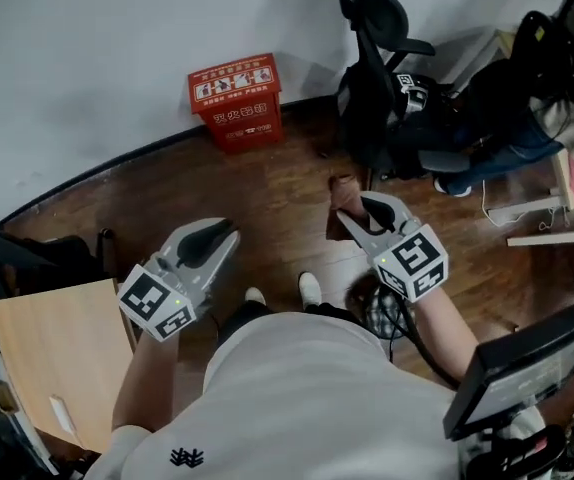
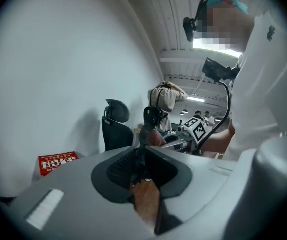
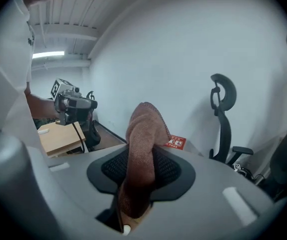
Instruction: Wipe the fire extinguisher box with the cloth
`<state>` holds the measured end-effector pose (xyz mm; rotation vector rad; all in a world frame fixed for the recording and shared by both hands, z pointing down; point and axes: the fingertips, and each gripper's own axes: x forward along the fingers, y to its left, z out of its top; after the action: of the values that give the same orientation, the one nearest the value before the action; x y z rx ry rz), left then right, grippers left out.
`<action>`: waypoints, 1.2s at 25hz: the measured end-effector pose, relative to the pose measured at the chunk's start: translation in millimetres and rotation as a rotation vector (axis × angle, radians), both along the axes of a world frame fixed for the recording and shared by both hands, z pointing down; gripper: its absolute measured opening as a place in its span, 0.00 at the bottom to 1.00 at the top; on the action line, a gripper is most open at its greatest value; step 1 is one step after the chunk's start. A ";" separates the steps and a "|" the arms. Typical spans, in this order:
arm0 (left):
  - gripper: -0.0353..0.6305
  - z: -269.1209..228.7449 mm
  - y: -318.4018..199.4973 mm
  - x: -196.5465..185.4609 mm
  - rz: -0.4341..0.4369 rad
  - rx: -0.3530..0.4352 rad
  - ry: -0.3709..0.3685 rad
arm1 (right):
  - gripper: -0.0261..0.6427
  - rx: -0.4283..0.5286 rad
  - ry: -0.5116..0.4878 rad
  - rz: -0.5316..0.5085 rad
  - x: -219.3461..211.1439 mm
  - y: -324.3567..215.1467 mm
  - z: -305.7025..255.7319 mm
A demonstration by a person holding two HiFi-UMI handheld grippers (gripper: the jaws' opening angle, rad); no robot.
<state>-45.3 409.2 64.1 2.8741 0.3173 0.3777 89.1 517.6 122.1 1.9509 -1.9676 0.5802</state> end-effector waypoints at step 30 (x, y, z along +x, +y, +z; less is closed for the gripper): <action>0.14 -0.6 33.6 -173.1 0.070 -0.034 0.075 | 0.22 0.116 0.100 0.023 -190.1 28.9 -56.9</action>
<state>-218.4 442.8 63.5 2.8540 0.4346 0.2747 -101.0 546.4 65.3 2.0319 -1.9593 0.3742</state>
